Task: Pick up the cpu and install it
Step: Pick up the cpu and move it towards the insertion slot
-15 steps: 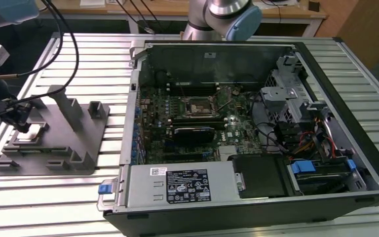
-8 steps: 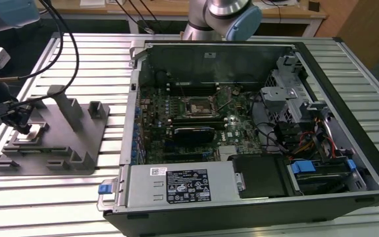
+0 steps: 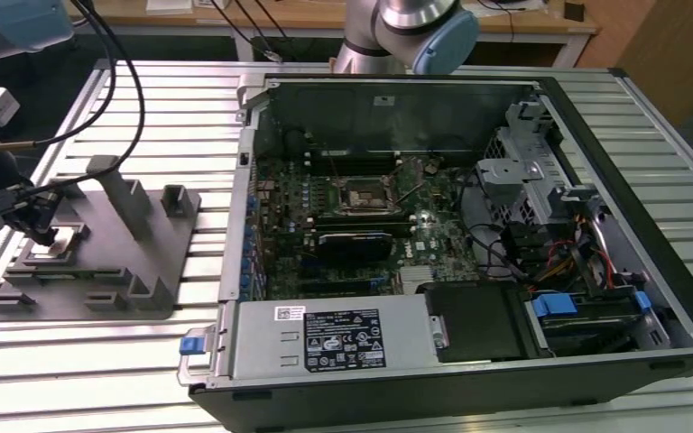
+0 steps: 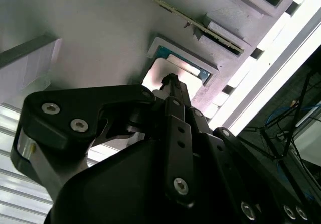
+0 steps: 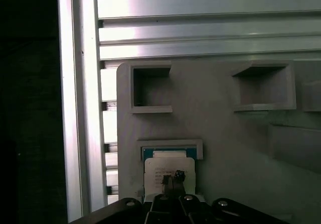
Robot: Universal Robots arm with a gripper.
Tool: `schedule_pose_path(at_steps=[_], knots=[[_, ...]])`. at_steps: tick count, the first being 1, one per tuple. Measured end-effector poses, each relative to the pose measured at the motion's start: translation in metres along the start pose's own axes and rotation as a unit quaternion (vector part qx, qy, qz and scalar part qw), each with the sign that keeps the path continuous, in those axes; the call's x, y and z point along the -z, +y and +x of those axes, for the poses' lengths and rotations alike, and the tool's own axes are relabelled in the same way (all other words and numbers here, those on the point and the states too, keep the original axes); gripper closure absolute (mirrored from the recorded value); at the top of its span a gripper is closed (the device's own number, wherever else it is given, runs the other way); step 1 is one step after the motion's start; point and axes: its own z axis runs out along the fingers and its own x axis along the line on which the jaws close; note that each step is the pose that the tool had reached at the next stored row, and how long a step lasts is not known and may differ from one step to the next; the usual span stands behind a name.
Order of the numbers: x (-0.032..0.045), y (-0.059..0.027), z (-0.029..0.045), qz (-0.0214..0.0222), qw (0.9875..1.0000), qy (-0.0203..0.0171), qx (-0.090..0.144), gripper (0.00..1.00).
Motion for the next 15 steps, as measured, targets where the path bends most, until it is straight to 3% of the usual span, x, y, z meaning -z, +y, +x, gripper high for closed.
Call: schedule_pose_path(at_steps=[5, 8, 11, 15], knots=[[-0.0002, 0.0000, 0.0000, 0.0000, 1.0000, 0.0000, 0.000, 0.83], [-0.0004, 0.0000, 0.0000, 0.0000, 1.0000, 0.0000, 0.000, 0.65], [-0.0005, 0.0000, 0.0000, 0.0000, 1.0000, 0.0000, 0.000, 0.59], [-0.0007, 0.0000, 0.0000, 0.0000, 1.0000, 0.0000, 0.000, 0.41]])
